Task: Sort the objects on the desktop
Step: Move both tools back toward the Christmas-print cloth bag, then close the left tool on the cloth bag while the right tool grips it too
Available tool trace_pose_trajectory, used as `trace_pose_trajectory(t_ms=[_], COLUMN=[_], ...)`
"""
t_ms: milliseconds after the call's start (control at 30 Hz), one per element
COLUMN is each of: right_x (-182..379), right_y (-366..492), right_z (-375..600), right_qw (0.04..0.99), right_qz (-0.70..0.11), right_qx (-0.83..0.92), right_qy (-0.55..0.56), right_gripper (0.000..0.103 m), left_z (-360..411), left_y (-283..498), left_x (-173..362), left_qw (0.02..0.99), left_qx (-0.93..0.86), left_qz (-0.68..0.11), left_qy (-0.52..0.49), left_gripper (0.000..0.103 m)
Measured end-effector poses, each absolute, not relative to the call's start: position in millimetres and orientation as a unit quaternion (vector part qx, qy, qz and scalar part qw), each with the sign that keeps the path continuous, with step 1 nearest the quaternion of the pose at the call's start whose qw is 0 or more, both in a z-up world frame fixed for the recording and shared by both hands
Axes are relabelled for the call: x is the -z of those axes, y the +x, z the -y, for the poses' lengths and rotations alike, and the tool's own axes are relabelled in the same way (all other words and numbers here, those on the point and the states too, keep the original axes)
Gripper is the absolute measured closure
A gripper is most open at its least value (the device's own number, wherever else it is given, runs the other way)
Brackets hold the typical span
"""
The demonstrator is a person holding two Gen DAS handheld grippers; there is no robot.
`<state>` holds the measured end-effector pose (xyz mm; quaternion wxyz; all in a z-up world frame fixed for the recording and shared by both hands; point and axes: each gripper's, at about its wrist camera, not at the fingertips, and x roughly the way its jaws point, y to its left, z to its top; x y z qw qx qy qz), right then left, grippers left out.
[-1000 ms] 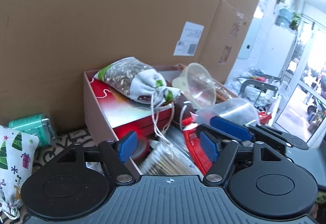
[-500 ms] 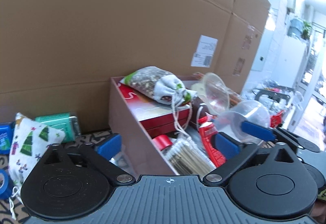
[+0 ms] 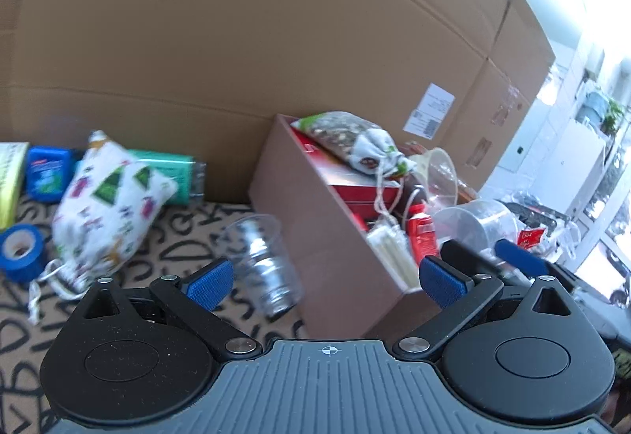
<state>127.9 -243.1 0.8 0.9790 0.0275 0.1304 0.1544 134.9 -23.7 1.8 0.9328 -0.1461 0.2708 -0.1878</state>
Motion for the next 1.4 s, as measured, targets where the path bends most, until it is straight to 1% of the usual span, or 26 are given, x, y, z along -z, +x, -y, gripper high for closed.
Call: trace_pose_trajectory(t_ms=[333, 700, 1000, 1400], right_x=[-8.7, 2.1, 21.4, 51.3], right_y=[102.0, 75.1, 82.2, 111.8], right_z=[206.8, 138.5, 87.5, 52.5], right_qw=[0.973, 0.955, 0.929, 0.917], right_qz=[-0.116, -0.092, -0.125, -0.183], right_qx=[-0.199, -0.251, -0.311, -0.329], right_qy=[0.003, -0.126, -0.157, -0.135], right_gripper=[0.000, 0.001, 0.001, 0.002], left_z=[-42.7, -89.8, -115.4, -131.4], left_y=[102.1, 96.6, 124.4, 176.9], left_x=[1.6, 11.6, 20.1, 36.5], left_qw=[0.943, 0.946, 0.946, 0.934], left_qx=[0.135, 0.106, 0.099, 0.103], left_qz=[-0.258, -0.251, -0.262, -0.300], left_qy=[-0.159, -0.178, -0.165, -0.166], left_gripper=[0.000, 0.000, 0.000, 0.011])
